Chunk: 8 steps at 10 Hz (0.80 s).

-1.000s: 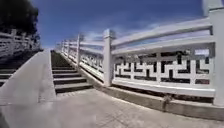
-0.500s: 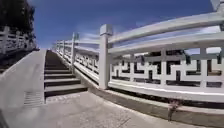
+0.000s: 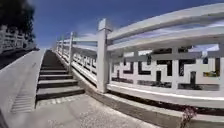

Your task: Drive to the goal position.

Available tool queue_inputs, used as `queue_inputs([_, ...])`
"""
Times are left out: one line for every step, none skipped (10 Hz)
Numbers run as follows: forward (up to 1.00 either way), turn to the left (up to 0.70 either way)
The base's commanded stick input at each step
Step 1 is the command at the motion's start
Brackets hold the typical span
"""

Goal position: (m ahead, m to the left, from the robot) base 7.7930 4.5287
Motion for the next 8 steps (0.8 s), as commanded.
queue_inputs([0.45, 0.27])
queue_inputs([0.45, 0.27])
queue_inputs([0.42, 0.25])
queue_inputs([0.17, 0.36])
queue_inputs([0.0, 0.45])
queue_inputs([0.0, 0.45])
queue_inputs([0.0, 0.45])
queue_inputs([0.0, 0.45])
